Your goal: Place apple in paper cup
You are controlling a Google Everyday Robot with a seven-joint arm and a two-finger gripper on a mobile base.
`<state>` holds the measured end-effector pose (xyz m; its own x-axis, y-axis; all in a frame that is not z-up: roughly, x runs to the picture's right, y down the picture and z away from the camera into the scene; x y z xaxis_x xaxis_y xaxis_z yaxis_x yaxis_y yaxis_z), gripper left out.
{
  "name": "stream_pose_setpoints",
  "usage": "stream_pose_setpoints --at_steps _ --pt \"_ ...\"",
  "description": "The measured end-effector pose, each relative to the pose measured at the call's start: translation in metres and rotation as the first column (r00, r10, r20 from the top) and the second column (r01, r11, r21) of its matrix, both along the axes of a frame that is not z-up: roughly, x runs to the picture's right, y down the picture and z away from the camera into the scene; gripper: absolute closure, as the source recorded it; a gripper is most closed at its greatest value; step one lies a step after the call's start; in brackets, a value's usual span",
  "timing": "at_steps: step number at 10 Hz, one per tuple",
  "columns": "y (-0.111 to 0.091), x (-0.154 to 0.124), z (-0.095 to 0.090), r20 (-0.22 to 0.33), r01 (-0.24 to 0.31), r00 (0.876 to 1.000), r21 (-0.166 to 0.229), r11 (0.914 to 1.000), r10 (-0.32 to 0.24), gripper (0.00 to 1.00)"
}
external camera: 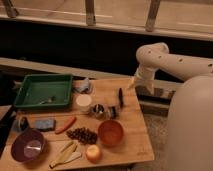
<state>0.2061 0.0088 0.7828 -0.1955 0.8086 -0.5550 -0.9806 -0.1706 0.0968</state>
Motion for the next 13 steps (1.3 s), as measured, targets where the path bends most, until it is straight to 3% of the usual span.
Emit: stream_pose_setpoints --at_steps 1,2,3,4,5,7,8,9,10,11,12,13 --pt "0.004 -0.001 0.000 0.003 0.033 0.999 0.003 0.9995 -0.033 0.20" --pt "0.011 -0.013 0.000 0.035 0.105 0.994 0.008 0.9945 -0.105 0.20" --pt "0.021 -0.026 -0.003 0.075 0.194 0.978 0.017 0.9809 -0.194 0.20" --pt "0.038 -0.041 -0.010 0.121 0.293 0.948 0.027 0.9558 -0.294 0.20" --pt "0.054 -0.052 -0.017 0.148 0.352 0.924 0.032 0.9353 -0.353 0.20" --pt "0.088 -0.089 -0.035 0.222 0.492 0.841 0.063 0.8683 -0.493 0.20" --pt "0.105 -0.109 -0.044 0.256 0.554 0.792 0.083 0.8286 -0.555 0.20" --pt "0.119 -0.123 -0.051 0.278 0.595 0.753 0.098 0.7978 -0.596 0.20" --pt "0.135 -0.144 -0.059 0.305 0.649 0.696 0.117 0.7515 -0.649 0.20" --pt "0.147 -0.169 -0.063 0.325 0.691 0.647 0.134 0.7103 -0.690 0.20" --pt "0.155 -0.194 -0.064 0.334 0.725 0.606 0.141 0.6739 -0.722 0.20" --pt "0.159 -0.216 -0.064 0.340 0.748 0.578 0.143 0.6486 -0.741 0.20"
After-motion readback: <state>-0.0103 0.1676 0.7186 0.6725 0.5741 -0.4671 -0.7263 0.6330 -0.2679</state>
